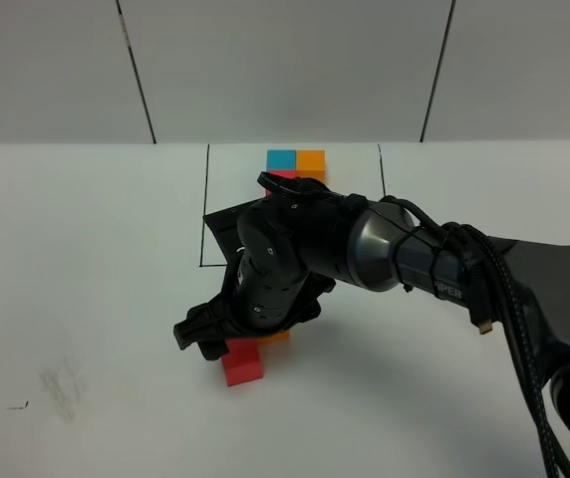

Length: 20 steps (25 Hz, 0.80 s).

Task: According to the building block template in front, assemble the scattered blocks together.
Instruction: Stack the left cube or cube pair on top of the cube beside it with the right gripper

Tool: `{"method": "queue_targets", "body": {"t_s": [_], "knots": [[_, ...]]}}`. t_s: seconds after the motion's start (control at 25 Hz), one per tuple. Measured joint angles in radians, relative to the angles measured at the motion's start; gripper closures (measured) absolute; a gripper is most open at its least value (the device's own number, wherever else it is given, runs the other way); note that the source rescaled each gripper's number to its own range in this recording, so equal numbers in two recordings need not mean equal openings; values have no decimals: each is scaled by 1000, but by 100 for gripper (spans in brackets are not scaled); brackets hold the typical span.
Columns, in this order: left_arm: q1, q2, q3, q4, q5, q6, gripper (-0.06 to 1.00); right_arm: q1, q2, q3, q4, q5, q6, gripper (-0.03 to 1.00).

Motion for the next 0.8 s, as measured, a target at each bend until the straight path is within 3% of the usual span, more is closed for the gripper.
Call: {"method": "queue_targets", "body": {"t_s": [0.56,0.8], "knots": [[0,0,0,0,0,0,36,0,27,-11,5,-12,18,40],[0,0,0,0,0,0,36,0,29,-16,24,26,-12,41]]}}
